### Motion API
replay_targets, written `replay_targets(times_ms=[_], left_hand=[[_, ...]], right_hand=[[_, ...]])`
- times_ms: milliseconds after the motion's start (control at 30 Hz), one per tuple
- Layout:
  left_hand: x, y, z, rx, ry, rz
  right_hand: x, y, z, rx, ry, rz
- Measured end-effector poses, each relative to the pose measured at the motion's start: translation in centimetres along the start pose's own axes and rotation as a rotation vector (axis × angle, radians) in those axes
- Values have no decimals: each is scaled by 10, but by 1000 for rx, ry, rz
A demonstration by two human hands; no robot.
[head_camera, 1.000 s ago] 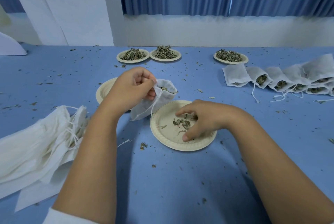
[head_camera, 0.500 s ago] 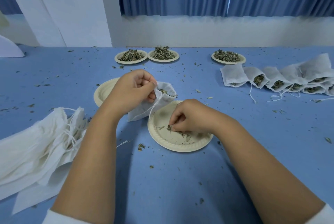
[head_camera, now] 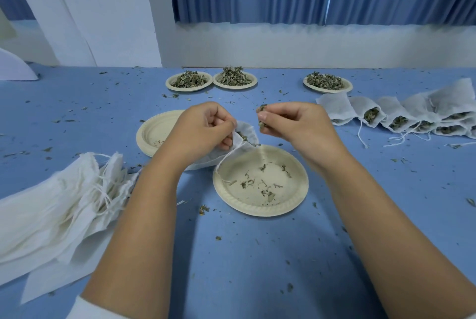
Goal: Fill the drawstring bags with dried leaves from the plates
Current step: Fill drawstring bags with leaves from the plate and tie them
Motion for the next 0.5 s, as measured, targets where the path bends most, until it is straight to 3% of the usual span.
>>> replay_targets(times_ms=[100,233,333,433,500], left_hand=[[5,1,2,5,-7,-1],[10,1,5,28,-11,-5],[18,0,5,42,39,-39],[25,0,3,35,69,-75],[22,1,2,35,66,-51]], right_hand=[[16,-3,5,-29,-85,8],[24,-6,4,-145,-452,84],[31,-5,7,-140,-651,34],[36,-6,10,-105,-732,-44],[33,-5,11,-54,-657,-88]])
Point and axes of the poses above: each hand's wrist, its own y-axis towards the middle knuckle, its own x-axis out of the palm, z = x × y, the point moved 10 cm from there along y, towards the middle knuckle, and after that the axes turned 7 degrees about x, right-handed, at the moved point
